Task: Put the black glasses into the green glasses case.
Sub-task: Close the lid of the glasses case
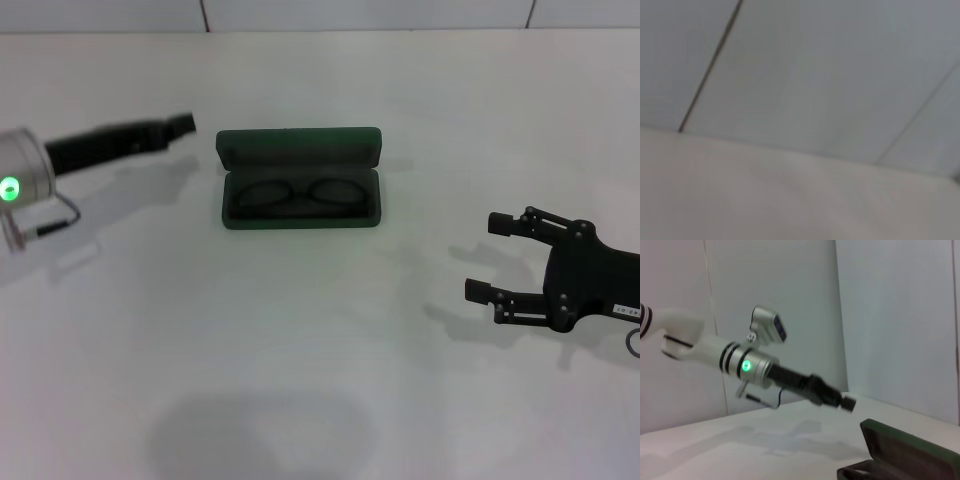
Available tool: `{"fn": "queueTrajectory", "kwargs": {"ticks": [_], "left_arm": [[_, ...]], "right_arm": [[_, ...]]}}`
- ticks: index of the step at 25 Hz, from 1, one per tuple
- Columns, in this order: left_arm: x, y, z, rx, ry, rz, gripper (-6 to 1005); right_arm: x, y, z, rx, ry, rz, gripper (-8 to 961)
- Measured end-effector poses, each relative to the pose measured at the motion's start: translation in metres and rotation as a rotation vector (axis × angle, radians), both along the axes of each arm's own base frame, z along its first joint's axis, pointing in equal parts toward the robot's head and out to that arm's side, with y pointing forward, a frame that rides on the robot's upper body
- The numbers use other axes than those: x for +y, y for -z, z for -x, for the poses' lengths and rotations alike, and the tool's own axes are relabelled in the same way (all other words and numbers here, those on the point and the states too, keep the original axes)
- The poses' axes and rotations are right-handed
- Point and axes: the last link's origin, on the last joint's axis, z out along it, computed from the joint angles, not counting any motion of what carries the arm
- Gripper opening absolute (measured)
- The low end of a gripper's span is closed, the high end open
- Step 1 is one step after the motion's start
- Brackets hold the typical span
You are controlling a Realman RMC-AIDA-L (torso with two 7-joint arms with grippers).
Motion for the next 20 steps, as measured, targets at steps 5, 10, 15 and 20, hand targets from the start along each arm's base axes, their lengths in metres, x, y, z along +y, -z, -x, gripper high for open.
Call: {"fn": "queueTrajectory", "kwargs": {"ticks": [5,10,15,20], "left_arm": [[0.026,-0.013,-0.036,0.032,-0.099,-0.015,-1],[0.050,0.006,-0.080,0.191,-0.166,-0.117,-1],[0.056,0.039,-0.104,0.239,-0.171,-0.173,-1],[0.060,0.064,-0.107,0.247,-0.174,-0.163,-1]], "right_arm": [[0.003,0.001,0.001,-0.006,0.004,-0.007,872],[0.003,0.000,0.000,-0.009,0.009,-0.012,872],[0.005,-0.001,0.000,-0.014,0.005,-0.019,872],[0.005,-0.001,0.000,-0.015,0.007,-0.022,872]]}}
